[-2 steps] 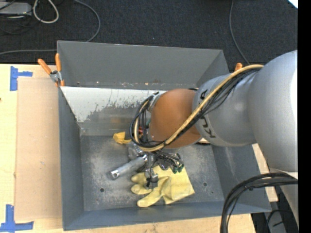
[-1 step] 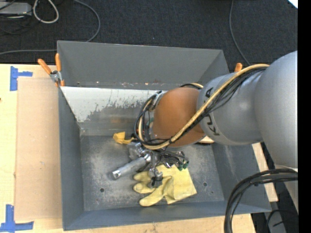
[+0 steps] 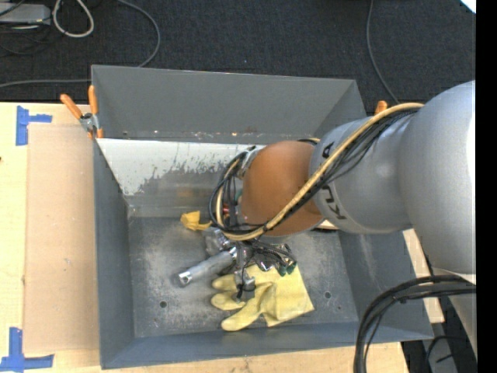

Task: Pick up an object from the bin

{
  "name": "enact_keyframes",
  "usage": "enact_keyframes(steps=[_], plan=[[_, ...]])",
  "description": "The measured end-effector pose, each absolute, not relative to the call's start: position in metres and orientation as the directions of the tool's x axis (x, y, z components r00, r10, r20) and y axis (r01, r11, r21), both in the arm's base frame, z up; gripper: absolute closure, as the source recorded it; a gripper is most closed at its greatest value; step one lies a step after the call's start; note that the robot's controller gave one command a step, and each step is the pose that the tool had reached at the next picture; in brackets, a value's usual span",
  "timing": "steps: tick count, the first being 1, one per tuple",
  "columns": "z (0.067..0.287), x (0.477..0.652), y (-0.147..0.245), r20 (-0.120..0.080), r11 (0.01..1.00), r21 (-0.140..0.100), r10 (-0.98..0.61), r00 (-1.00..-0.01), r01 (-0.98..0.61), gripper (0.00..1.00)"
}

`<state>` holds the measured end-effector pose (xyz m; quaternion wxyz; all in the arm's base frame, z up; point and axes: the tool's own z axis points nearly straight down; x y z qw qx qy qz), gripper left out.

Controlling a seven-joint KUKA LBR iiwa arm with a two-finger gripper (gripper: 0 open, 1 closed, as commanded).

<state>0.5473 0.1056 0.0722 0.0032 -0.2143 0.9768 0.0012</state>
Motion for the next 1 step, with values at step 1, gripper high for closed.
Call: enact_keyframes(steps=[1], plan=[[0.0755,0.5517,0.1028,-0.017,0.878,0.002,-0.479,-0.878,-0.479,1.0]])
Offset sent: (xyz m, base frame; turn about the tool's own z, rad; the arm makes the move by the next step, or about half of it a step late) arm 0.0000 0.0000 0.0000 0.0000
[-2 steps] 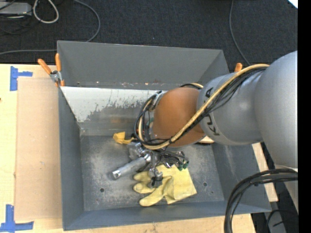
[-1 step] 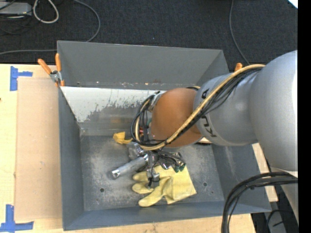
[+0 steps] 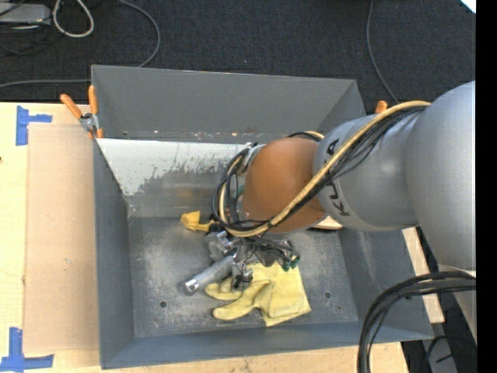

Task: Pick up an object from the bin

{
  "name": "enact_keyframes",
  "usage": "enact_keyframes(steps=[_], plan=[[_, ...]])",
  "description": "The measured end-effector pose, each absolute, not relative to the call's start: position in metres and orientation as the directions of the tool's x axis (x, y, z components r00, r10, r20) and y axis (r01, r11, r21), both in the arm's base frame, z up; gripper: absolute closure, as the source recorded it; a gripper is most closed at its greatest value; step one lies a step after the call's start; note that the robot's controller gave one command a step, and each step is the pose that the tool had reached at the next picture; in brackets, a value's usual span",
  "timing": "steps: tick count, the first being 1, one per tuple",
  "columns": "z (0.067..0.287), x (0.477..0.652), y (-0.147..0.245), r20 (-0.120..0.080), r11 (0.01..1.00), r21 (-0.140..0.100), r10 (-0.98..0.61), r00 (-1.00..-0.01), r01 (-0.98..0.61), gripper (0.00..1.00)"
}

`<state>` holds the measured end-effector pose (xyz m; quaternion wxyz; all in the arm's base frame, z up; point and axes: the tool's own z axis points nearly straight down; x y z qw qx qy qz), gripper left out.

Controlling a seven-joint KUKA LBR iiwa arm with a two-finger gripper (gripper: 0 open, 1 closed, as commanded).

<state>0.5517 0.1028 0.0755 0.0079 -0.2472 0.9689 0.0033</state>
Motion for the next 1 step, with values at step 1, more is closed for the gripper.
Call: enact_keyframes(steps=[1], plan=[[0.0757,0.5518,0.1028,-0.017,0.878,0.003,-0.478,-0.878,-0.478,1.0]])
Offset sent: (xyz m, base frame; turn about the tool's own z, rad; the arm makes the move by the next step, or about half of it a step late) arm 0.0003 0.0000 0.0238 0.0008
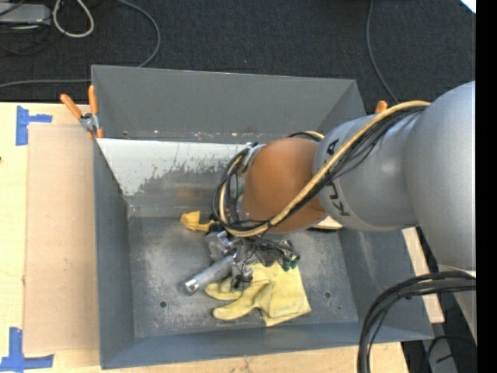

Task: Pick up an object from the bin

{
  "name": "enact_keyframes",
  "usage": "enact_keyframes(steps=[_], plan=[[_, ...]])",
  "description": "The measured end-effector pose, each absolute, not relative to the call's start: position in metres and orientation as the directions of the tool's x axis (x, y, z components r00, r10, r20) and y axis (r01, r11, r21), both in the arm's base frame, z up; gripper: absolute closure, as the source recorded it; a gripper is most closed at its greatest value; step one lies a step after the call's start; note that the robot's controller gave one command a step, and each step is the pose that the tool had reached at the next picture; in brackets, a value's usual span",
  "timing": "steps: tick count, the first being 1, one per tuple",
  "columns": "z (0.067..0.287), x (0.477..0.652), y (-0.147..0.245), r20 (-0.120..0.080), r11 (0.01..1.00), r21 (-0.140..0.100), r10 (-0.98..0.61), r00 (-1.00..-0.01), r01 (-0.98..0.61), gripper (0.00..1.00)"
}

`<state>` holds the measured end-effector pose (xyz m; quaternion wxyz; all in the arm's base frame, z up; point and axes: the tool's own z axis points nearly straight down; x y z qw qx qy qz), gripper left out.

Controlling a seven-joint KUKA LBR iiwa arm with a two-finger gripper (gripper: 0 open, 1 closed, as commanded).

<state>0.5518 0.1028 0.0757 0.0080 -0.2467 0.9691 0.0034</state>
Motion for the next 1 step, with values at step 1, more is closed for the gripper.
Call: enact_keyframes(steps=[1], plan=[[0.0896,0.5504,0.1027,-0.012,0.879,0.004,-0.476,-0.879,-0.476,1.0]])
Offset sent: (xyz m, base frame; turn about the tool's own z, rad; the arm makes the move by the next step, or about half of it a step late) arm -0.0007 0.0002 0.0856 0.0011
